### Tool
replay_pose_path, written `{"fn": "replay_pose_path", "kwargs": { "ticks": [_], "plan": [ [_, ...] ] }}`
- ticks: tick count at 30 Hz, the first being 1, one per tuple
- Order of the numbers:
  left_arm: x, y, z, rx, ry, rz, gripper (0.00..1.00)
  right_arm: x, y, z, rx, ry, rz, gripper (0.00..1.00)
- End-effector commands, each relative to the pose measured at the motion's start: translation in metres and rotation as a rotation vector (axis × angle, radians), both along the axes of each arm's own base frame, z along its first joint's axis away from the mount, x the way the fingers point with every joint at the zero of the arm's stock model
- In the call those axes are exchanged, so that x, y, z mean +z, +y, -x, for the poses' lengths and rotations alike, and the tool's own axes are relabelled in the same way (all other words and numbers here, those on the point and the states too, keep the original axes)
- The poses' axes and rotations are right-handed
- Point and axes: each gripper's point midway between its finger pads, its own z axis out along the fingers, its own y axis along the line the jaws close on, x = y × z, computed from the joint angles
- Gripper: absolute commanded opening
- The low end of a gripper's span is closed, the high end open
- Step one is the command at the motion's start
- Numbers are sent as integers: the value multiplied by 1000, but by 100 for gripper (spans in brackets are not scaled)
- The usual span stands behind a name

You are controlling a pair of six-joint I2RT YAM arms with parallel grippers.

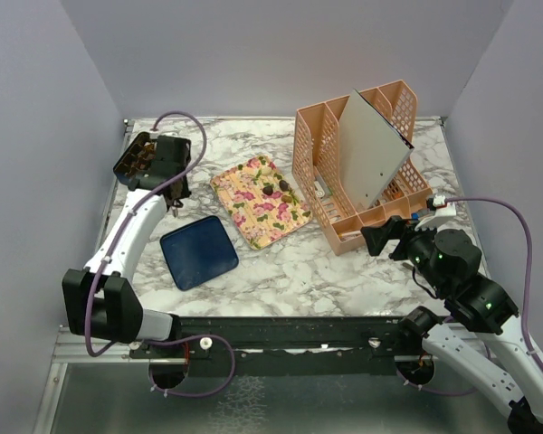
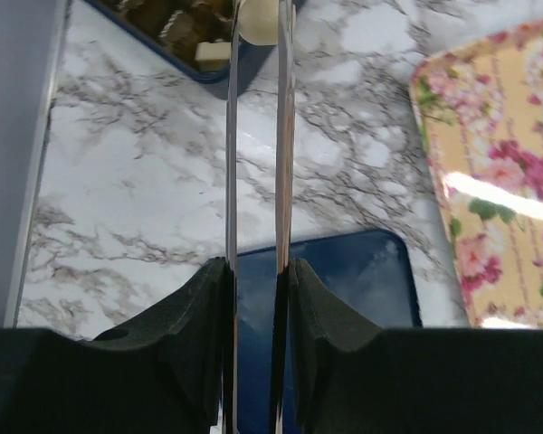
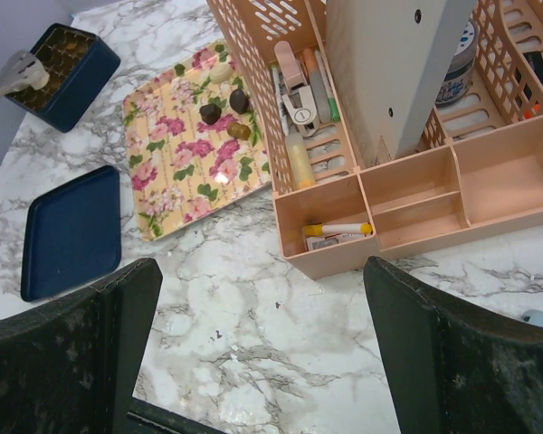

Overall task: Pack the chocolate
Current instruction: Place the fake chocolate in the packing box.

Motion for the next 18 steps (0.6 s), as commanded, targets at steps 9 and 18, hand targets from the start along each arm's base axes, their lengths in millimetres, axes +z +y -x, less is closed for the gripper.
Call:
{"fn": "replay_pose_path", "kwargs": {
  "ticks": [9,18],
  "plan": [
    [13,65,-26,203,-94,60,34,3,2,1,20,-20,0,99],
    [-2,82,-39,236,-73,64,34,2,1,1,17,-17,8,99]
  ]
}}
